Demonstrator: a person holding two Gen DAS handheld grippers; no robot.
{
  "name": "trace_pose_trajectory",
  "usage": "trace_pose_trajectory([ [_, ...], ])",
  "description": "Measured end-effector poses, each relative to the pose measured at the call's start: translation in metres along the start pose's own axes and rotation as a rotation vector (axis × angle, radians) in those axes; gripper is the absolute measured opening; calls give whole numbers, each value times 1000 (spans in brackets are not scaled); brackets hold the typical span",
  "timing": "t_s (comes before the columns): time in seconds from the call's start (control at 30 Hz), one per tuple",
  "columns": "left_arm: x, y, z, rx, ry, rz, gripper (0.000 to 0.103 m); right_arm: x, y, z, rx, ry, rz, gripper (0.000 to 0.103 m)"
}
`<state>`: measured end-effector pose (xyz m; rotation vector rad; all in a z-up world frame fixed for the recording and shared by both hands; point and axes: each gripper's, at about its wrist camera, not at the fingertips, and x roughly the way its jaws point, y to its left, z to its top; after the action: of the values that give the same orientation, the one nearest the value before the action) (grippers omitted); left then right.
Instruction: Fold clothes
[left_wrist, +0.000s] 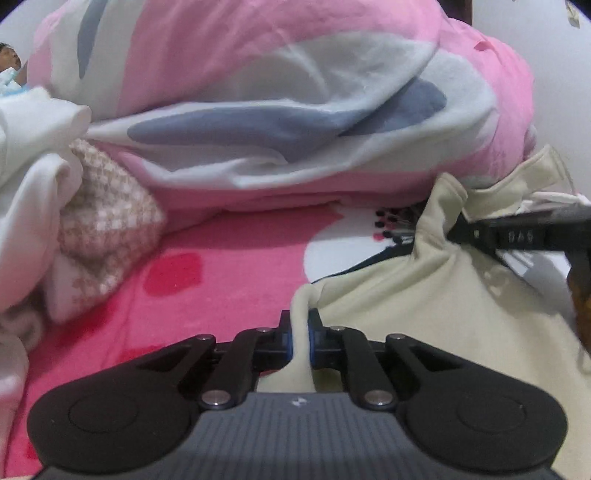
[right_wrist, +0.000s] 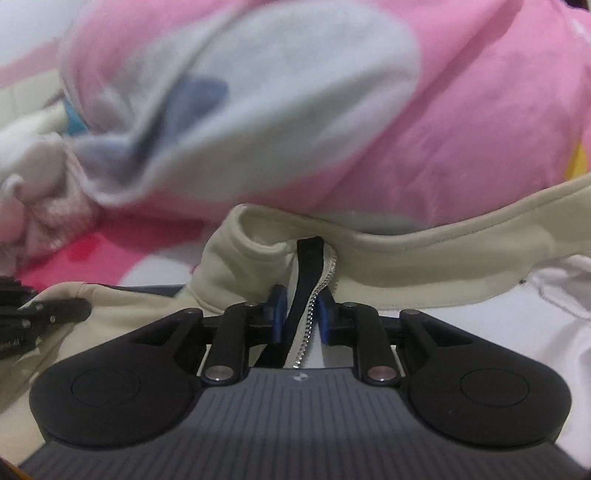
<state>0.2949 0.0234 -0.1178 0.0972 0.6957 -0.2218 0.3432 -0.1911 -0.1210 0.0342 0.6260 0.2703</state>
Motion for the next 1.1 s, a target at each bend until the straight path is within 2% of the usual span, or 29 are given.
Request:
trace_pose_trajectory([
  [0.07,-1,2,0,-11,0,-3,13,-7,-2,5,3,7,-26,31],
  [0.1,0,5,0,-22,2,-7,14,-14,-2,6,-3,6,-58,45],
  [0.13,1,7,0,-34,4,-14,15,-23,-5,6,-5,-3,-89,55],
  [0.23,2,10,0,-53,4,-21,16,-58,-23,6,44,-78,-111,55],
  [0.27,2,10,0,-54,4,-20,16,-69,-26,6,61,-101,-99,54],
  [0.33,2,10,0,-51,3,-17,17,-81,-23,9,65,-124,-48,47],
  [0.43,1,11,1,-58,3,-15,20,-69,4,16,-3,-82,50,35],
  [0.5,1,13,1,-70,1,-6,28,-46,21,19,-53,-25,76,30],
  [0.57,1,16,1,-87,-1,-2,33,-23,37,20,-88,29,94,24],
  [0.67,1,22,0,-112,-7,-16,36,16,37,19,-75,44,53,19],
  [0.8,5,26,5,-119,-12,-23,37,39,26,18,-24,23,10,8],
  [0.97,2,27,0,-126,-12,-28,37,25,25,21,-36,17,-5,9],
  [1.1,4,30,0,-131,-11,-32,37,-12,4,28,14,-39,-30,12],
])
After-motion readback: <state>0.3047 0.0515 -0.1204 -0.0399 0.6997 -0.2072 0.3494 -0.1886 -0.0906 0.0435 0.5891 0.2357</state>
